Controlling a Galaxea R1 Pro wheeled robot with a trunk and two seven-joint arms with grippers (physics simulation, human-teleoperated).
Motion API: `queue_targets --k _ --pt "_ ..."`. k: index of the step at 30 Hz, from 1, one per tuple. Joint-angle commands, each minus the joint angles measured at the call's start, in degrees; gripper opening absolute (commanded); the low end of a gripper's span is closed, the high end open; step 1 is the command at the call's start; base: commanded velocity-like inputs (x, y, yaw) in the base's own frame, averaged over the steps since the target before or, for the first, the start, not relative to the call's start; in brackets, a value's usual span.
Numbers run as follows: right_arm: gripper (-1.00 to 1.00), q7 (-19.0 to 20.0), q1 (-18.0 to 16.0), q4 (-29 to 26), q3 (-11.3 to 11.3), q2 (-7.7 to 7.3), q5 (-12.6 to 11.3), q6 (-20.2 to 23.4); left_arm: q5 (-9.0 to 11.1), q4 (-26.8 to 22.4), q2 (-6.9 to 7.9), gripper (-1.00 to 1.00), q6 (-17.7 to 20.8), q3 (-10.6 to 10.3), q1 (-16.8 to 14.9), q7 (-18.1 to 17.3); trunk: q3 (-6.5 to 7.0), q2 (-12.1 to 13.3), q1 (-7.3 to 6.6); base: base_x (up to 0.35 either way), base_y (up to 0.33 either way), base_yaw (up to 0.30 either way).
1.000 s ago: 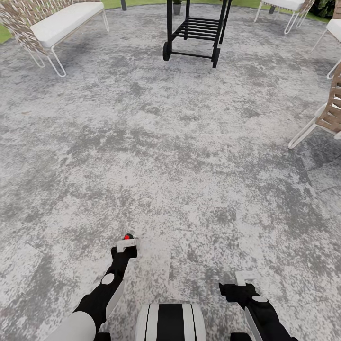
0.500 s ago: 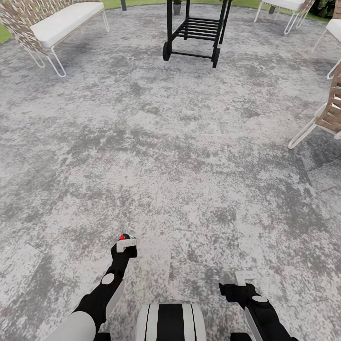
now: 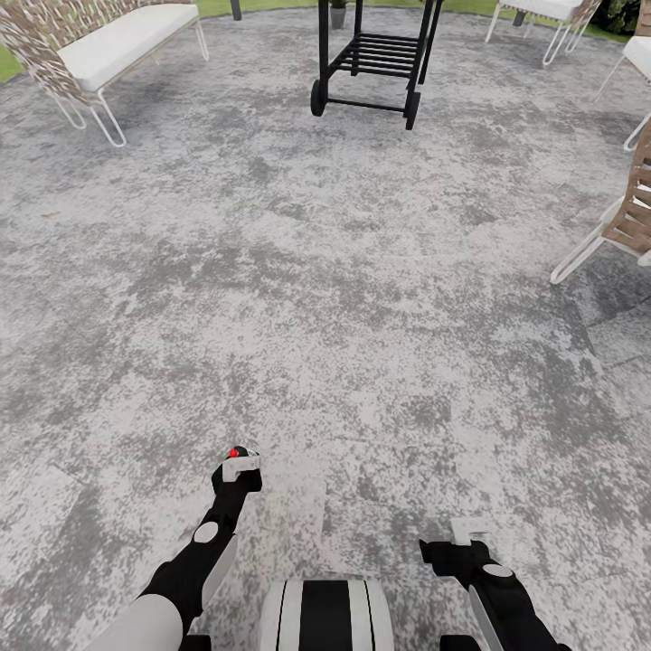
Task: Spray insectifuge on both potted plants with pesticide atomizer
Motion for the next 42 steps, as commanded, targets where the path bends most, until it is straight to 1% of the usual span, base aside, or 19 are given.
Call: queue_targets --k 1,42 --pt "1.00 0.0 0.0 -0.1 0.0 -0.01 0.1 0.3 0.7 0.1 0.07 -1.00 -0.2 -0.4 0.0 0.6 -0.03 0.0 0.00 0.000 0.000 0.000" --pt "1.00 0.0 0.0 0.1 0.0 -0.01 0.0 0.3 0.7 0.0 0.07 -1.00 -0.3 -0.5 0.0 0.5 -0.03 0.0 0.00 0.000 0.000 0.000"
